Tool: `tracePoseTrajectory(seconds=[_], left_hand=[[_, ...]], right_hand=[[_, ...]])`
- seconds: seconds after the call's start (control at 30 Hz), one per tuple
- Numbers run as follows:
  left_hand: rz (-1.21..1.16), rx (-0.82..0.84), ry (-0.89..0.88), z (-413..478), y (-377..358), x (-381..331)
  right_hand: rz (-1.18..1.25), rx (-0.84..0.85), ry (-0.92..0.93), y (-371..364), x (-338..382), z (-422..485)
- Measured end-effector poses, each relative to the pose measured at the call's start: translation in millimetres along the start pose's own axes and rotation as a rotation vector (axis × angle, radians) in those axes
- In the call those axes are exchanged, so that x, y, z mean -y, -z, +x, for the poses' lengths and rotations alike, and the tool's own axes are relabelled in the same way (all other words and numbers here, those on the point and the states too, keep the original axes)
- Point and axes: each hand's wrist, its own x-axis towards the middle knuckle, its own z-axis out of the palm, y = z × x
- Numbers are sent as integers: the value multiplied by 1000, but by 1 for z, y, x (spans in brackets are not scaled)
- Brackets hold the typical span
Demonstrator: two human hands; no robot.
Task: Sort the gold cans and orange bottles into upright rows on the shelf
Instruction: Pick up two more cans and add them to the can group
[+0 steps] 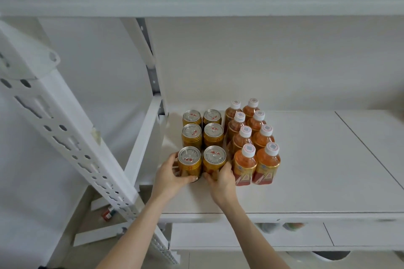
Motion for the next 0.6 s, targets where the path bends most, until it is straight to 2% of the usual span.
tracePoseTrajectory(seconds=[0.33, 0.6], left_hand=[[8, -8, -60, 14, -4, -9], [14, -16, -90, 16, -7, -6]], right_hand=[[54, -38, -13, -9, 4, 12], [-24, -63, -11, -12, 3, 15]])
